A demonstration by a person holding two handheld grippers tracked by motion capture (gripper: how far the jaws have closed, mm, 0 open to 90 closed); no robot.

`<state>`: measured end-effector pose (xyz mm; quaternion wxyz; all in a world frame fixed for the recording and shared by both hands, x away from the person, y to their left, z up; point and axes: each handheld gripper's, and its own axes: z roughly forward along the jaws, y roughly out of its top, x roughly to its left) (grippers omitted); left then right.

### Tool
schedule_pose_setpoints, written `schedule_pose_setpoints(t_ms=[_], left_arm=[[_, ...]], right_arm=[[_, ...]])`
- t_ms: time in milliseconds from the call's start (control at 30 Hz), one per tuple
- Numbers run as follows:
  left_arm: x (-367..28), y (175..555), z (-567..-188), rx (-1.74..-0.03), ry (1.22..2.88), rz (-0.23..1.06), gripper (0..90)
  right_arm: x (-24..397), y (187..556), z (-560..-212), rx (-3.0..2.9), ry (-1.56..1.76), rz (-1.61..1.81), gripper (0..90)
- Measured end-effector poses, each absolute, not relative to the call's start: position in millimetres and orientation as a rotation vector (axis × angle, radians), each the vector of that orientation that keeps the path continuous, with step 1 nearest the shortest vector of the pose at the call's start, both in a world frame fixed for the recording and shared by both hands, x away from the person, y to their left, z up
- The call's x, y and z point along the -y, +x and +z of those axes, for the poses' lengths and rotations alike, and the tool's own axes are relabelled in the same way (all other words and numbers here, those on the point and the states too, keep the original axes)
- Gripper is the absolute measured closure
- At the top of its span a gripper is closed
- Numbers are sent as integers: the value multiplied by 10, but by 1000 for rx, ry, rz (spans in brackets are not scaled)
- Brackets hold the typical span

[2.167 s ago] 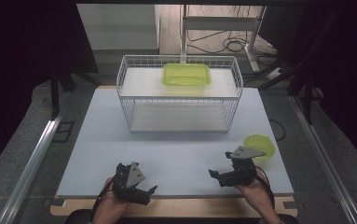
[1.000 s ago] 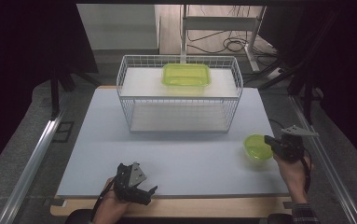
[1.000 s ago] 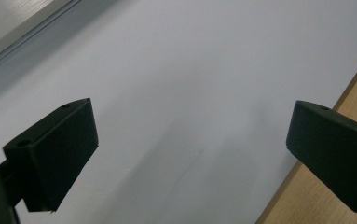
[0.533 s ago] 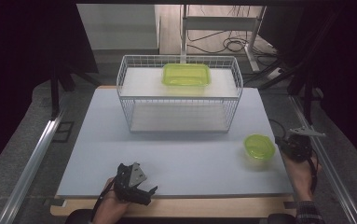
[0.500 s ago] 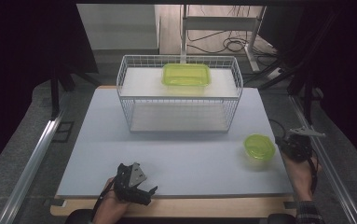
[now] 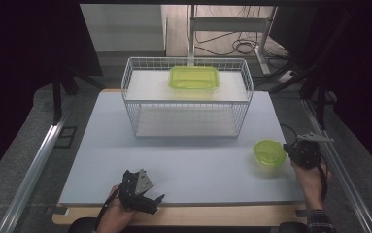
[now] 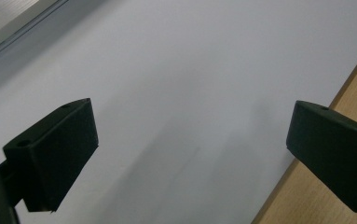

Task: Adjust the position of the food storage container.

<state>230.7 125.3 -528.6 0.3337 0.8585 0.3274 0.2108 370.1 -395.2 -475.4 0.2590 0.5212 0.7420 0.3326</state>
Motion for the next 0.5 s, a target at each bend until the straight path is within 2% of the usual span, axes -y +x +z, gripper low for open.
schedule_pose_setpoints(t_ms=[500], left_arm=[[-1237,2303,-5296,-852,2254,549,20]], right_arm=[[3734,3629,-4761,-2095,1415,925,893]])
